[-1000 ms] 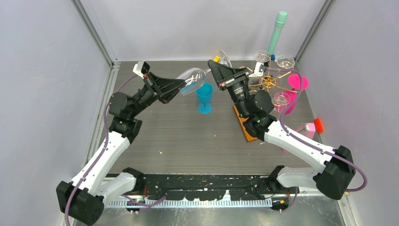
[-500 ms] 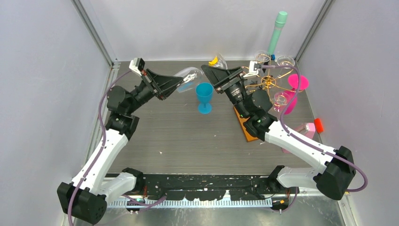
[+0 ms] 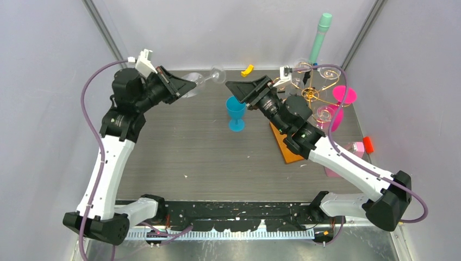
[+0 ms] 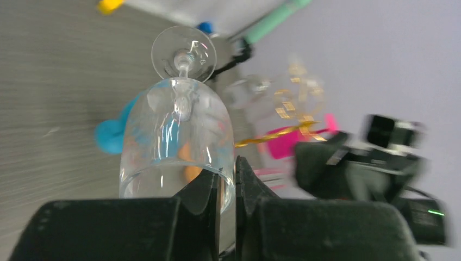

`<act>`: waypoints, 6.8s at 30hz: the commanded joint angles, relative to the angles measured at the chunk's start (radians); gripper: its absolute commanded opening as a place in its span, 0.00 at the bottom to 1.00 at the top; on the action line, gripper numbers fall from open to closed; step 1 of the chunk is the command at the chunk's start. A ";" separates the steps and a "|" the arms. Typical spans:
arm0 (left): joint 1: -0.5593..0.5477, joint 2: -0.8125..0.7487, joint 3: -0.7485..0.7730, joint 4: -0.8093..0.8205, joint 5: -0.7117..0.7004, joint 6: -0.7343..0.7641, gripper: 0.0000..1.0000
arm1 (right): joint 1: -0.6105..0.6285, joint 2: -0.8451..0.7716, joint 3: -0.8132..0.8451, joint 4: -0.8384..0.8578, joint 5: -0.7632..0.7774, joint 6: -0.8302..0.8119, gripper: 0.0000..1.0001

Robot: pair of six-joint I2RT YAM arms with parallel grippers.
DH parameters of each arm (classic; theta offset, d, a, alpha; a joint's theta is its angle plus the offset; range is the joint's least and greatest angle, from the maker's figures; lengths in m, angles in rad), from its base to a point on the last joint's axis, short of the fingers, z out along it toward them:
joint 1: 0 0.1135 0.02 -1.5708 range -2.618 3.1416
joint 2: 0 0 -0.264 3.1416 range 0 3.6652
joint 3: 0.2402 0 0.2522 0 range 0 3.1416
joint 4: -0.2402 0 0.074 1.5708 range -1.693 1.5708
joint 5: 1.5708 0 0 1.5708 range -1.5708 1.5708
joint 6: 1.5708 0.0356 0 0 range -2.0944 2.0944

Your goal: Take the wine glass off the wine glass rack

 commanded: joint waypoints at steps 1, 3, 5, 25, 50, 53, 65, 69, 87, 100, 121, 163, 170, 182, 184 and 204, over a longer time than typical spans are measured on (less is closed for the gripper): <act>0.000 0.096 0.095 -0.406 -0.156 0.355 0.00 | 0.005 -0.030 0.167 -0.236 -0.027 -0.184 0.61; -0.004 0.137 0.108 -0.462 -0.186 0.408 0.00 | 0.005 -0.026 0.216 -0.354 0.000 -0.241 0.60; -0.021 0.174 0.116 -0.503 -0.238 0.446 0.00 | 0.006 -0.024 0.250 -0.457 0.035 -0.288 0.59; -0.215 0.690 0.549 -0.803 -0.452 0.660 0.00 | 0.005 -0.110 0.189 -0.536 0.118 -0.370 0.64; -0.241 0.904 0.713 -0.857 -0.407 0.634 0.25 | 0.005 -0.235 0.181 -0.639 0.213 -0.385 0.64; -0.241 0.895 0.734 -0.859 -0.412 0.634 0.34 | 0.005 -0.247 0.188 -0.654 0.223 -0.388 0.64; -0.240 0.721 0.792 -0.849 -0.412 0.637 0.64 | 0.006 -0.273 0.304 -0.818 0.272 -0.453 0.65; -0.239 0.568 0.673 -0.753 -0.417 0.627 0.95 | 0.005 -0.280 0.356 -0.936 0.363 -0.501 0.67; -0.237 0.029 0.202 -0.556 -0.337 0.602 1.00 | -0.060 -0.200 0.615 -1.321 0.867 -0.708 0.88; -0.237 -0.014 0.086 -0.540 -0.302 0.587 1.00 | -0.582 -0.181 0.576 -1.415 0.187 -0.526 0.89; -0.237 0.005 0.015 -0.527 -0.248 0.603 1.00 | -0.895 -0.196 0.486 -1.322 -0.208 -0.416 0.87; -0.237 0.029 -0.026 -0.505 -0.230 0.603 1.00 | -1.075 -0.402 0.286 -1.365 -0.323 -0.216 0.21; -0.237 0.032 -0.027 -0.503 -0.231 0.603 1.00 | -1.075 -0.418 0.291 -1.364 -0.327 -0.188 0.07; -0.237 0.036 -0.021 -0.503 -0.231 0.605 1.00 | -1.076 -0.508 0.259 -1.266 -0.282 -0.050 0.00; -0.237 0.035 -0.021 -0.504 -0.233 0.606 1.00 | -1.076 -0.533 0.245 -1.247 -0.274 -0.016 0.00; -0.237 0.047 -0.010 -0.502 -0.235 0.608 1.00 | -1.075 -0.648 0.159 -1.172 -0.319 0.173 0.00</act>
